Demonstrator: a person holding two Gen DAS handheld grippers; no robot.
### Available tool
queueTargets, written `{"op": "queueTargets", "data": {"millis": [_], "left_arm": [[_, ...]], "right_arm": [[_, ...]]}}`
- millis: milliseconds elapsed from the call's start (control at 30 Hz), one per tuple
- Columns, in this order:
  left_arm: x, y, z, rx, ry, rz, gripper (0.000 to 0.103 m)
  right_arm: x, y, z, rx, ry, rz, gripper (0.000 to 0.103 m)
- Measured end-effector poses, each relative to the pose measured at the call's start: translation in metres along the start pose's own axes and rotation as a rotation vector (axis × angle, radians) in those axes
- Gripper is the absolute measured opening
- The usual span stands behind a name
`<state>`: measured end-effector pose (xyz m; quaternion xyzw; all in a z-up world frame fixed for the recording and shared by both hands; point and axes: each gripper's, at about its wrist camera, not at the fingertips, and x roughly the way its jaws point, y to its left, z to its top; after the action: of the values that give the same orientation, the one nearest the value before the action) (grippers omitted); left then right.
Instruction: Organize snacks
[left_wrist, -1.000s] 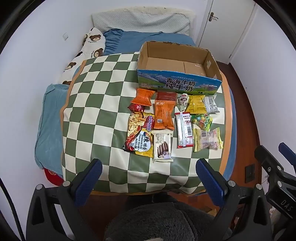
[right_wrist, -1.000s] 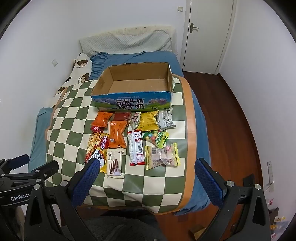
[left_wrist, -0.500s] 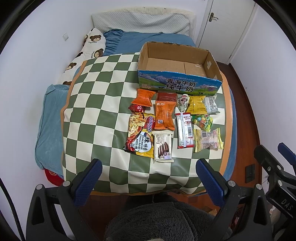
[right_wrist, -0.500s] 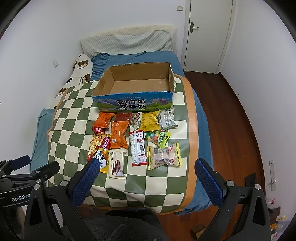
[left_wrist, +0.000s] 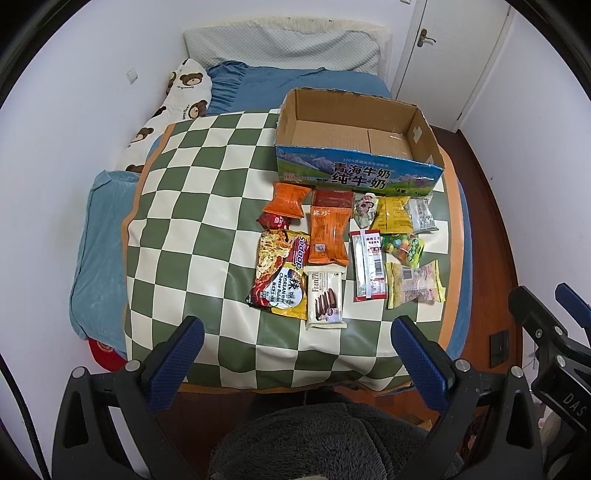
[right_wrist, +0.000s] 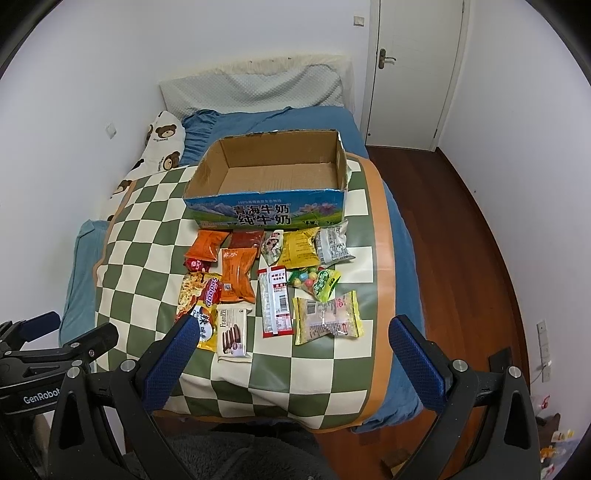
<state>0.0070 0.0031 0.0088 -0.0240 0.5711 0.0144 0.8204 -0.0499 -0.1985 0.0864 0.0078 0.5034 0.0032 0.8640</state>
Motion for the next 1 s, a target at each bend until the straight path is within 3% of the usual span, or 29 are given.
{"op": "queueTargets", "data": {"millis": [1000], "left_arm": [[-0.0006, 0.0008, 0.0022, -0.001, -0.005, -0.001, 0.103]], "right_arm": [[-0.0011, 0.0007, 0.0039, 0.000, -0.007, -0.003, 0.103]]}}
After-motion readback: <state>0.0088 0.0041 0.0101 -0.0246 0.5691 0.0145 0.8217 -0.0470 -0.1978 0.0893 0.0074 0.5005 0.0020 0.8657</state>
